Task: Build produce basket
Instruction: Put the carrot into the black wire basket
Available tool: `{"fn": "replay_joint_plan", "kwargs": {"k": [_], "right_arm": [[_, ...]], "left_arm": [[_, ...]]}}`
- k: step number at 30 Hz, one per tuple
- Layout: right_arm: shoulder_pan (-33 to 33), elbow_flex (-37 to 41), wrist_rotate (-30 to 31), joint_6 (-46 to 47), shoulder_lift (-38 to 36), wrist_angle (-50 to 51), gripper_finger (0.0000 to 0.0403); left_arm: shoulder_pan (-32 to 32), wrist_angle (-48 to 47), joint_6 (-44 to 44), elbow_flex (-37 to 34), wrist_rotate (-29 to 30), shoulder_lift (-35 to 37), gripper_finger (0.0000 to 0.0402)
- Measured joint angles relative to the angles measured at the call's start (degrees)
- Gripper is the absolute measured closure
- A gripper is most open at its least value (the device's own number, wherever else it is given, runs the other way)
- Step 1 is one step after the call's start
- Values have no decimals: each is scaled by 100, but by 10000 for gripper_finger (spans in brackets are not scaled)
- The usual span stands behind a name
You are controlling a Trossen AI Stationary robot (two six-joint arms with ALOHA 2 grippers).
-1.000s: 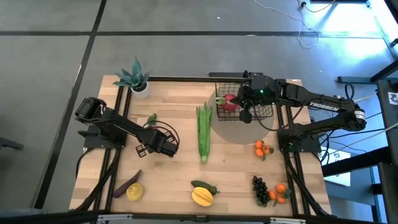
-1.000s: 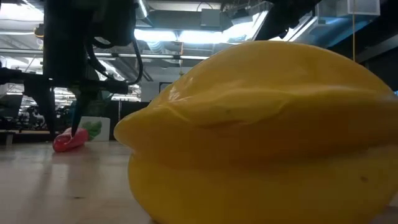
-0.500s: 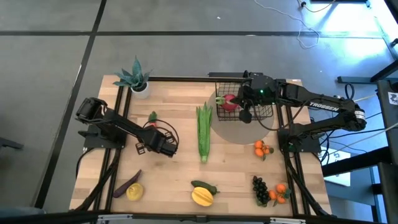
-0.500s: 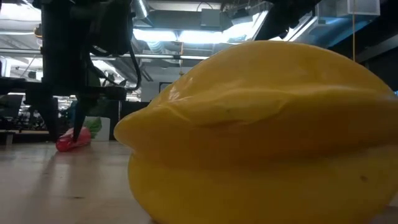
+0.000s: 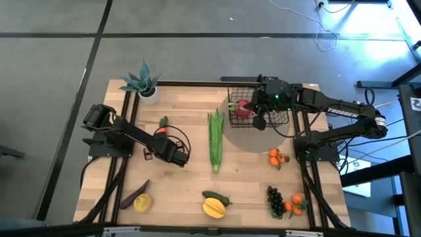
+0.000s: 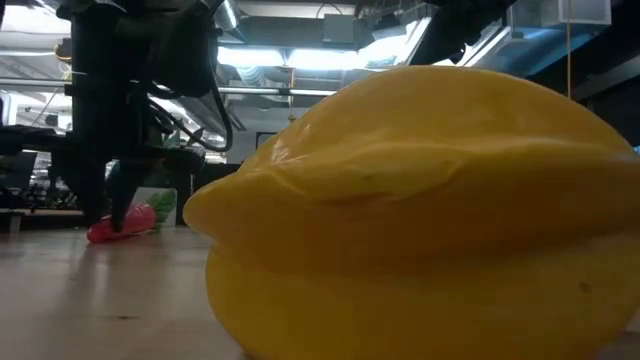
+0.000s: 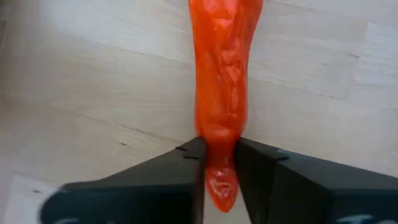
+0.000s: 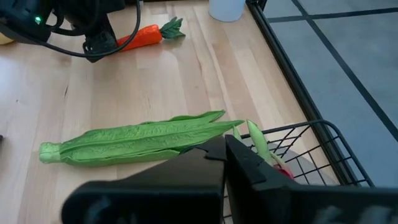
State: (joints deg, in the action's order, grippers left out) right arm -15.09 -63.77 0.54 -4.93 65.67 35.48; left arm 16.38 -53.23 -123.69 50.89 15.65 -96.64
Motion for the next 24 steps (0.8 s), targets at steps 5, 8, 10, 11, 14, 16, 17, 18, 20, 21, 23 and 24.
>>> {"fn": "replay_joint_plan", "kwargs": {"k": [5, 8, 10, 11, 14, 16, 17, 18, 20, 21, 23, 24], "right_arm": [[0, 0, 0, -3, 0, 1, 403], [0, 0, -2, -4, 0, 2, 403], [0, 0, -2, -2, 0, 2, 403], [0, 0, -2, -2, 0, 4, 403], [0, 0, -2, -2, -17, 7, 403], [0, 0, -4, -2, -81, 20, 403], [0, 0, -4, -2, -127, 22, 403], [0, 0, -4, -2, -181, 24, 403], [0, 0, 15, -2, -303, 26, 403], [0, 0, 72, -2, -371, 28, 403], [0, -2, 196, -2, -505, 31, 403], [0, -2, 254, -2, -556, 36, 403]], "left_arm": [[24, 29, 283, 10, 4, 18, 391], [24, 49, 779, 125, 13, 58, 395], [35, 57, 1233, 319, 127, 100, 398], [28, 61, 1465, 410, 189, 146, 398], [28, 70, 2257, 755, 371, 210, 399], [26, 30, 2686, 1015, 557, 210, 400], [27, 9, 2924, 1149, 680, 210, 400], [9, -13, 3181, 1283, 809, 214, 400], [-67, 15, 3658, 1552, 1016, 217, 401], [-121, 15, 3900, 1676, 1135, 219, 401], [-235, 13, 4434, 1938, 1390, 219, 401], [-310, 2, 4724, 2070, 1504, 219, 401]]}}
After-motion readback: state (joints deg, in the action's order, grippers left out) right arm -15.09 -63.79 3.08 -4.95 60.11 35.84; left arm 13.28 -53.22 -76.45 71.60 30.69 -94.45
